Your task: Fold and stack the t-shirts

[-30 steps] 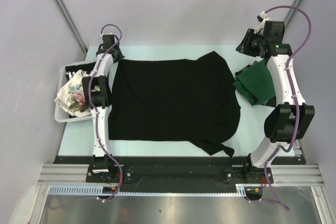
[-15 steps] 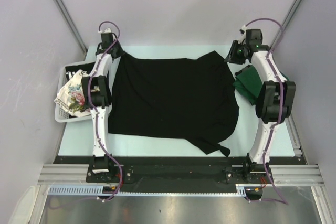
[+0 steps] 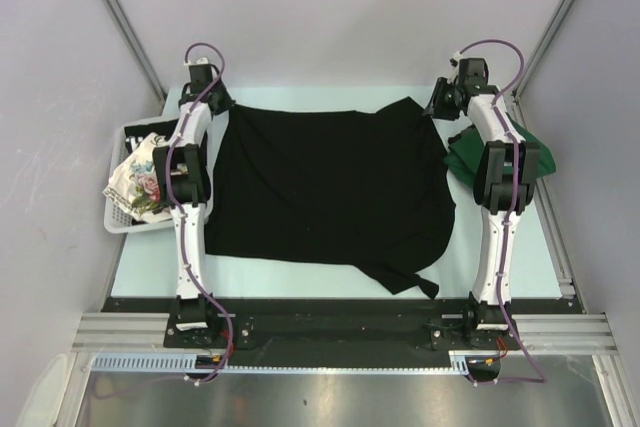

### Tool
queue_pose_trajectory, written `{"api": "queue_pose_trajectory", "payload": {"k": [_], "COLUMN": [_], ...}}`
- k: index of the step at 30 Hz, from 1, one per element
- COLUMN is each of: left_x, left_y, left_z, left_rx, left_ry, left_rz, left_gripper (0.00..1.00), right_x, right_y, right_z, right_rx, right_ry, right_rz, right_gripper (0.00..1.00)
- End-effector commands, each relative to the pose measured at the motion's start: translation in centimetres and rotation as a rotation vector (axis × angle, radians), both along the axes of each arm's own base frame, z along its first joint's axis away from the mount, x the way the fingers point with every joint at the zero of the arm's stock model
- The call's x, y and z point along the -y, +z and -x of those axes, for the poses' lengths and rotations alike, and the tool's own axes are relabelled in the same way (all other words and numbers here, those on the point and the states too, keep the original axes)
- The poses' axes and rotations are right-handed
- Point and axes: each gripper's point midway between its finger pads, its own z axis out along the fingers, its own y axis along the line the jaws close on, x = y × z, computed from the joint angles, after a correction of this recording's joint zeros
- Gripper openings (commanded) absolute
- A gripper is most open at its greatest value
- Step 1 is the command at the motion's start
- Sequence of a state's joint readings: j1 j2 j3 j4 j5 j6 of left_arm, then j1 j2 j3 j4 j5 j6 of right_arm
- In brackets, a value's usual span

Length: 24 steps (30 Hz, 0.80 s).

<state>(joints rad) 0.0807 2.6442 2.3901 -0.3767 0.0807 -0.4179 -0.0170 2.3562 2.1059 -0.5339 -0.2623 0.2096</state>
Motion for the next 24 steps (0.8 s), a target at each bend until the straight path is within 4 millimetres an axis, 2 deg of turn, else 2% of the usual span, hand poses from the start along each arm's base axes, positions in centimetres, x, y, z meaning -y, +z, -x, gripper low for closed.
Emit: {"api": "queue_pose_trajectory", "payload": {"k": [1,3,5,6,7,12,15,24], "left_x": [-1.7,-1.8,-1.9,-1.9,-1.8,-1.5,-1.4,-1.0], "left_y": [2.2,2.0,2.1,2.0,2.0,2.6,2.5,2.5], "left_z": [0.2,0.5,0.7,0.8,0.9,1.6,2.1,2.5], "left_rx": [0.019,0.005,-0.001,-0.007,-0.012,-0.031,-0.047,-0.058], "left_ry": [0.023,0.024,0.023,0.023,0.018,0.0,-0.01,-0.023], "left_rz": [-0.033,-0.034,-0.037,-0.037,-0.038,-0.039,-0.039,-0.028], "left_gripper": [0.0,0.0,0.0,0.0,0.0,0.0,0.0,0.0], "right_x": [1.0,1.1,1.4,1.4,1.5,2.2,2.7,3.2], "right_y": [1.7,1.6,0.4,0.8,0.0,-0.8,-1.8,-3.4], "right_z": [-2.5,-3.0,-3.3,-3.7,-3.8,-4.5,-4.5,-4.1], "right_rx": [0.099,0.107,0.089,0.104,0.092,0.106,0.091,0.065], "right_ry": [-0.019,-0.02,-0.027,-0.024,-0.021,-0.013,-0.01,0.012], "right_rz": [0.003,-0.006,-0.012,-0.01,-0.005,0.034,0.042,0.072], "right_gripper": [0.4,0.4,0.4,0.4,0.4,0.37,0.37,0.39]}}
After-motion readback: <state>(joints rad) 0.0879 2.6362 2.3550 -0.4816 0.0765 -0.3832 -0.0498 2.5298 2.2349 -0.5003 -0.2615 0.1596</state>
